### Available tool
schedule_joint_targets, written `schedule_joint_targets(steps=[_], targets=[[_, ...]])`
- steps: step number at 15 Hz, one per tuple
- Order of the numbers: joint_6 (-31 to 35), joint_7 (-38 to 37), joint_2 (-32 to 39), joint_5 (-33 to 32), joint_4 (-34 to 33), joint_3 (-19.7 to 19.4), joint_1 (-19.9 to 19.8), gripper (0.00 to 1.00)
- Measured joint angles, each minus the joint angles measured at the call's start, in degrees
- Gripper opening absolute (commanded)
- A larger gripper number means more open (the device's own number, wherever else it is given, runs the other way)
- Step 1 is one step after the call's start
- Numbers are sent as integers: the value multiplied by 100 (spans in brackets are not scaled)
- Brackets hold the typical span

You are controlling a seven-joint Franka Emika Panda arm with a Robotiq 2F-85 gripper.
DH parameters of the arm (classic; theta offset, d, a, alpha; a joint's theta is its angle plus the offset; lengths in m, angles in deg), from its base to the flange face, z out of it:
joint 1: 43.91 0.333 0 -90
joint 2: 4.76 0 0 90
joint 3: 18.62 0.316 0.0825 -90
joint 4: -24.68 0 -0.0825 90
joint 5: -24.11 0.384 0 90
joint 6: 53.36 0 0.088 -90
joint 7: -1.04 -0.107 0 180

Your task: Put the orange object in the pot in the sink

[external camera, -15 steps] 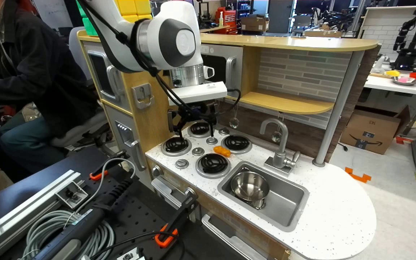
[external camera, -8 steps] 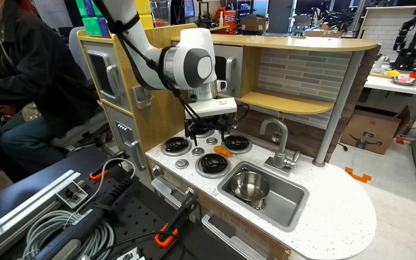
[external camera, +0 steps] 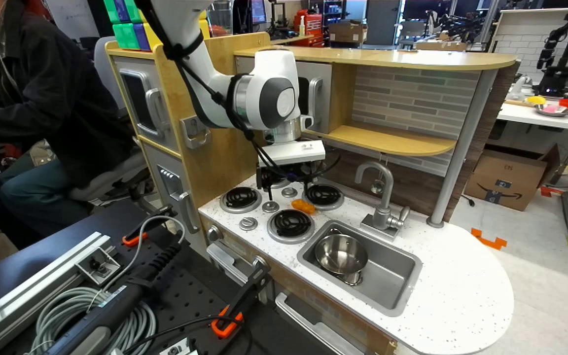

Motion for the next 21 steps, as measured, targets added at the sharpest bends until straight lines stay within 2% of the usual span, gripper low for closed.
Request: schedule_joint_targets(steps=[4,8,12,16,17,18,20,21], targets=[[428,-289,297,-192,-167,-233,109,100],[1022,-464,1019,-291,-827,-498,214,100],[1305,-522,1614,-291,-1401,-528,218,100],[1320,-529,1854,-291,-1716,-451,221,100],[1320,-529,1878,-291,-1762,-421,222,93],[1320,-529,1892,-290,-1798,-389,222,72],[1320,-542,1924,-287,-1867,-308,222,67],[1320,-554,1941,-284,-1896,-268,222,60]])
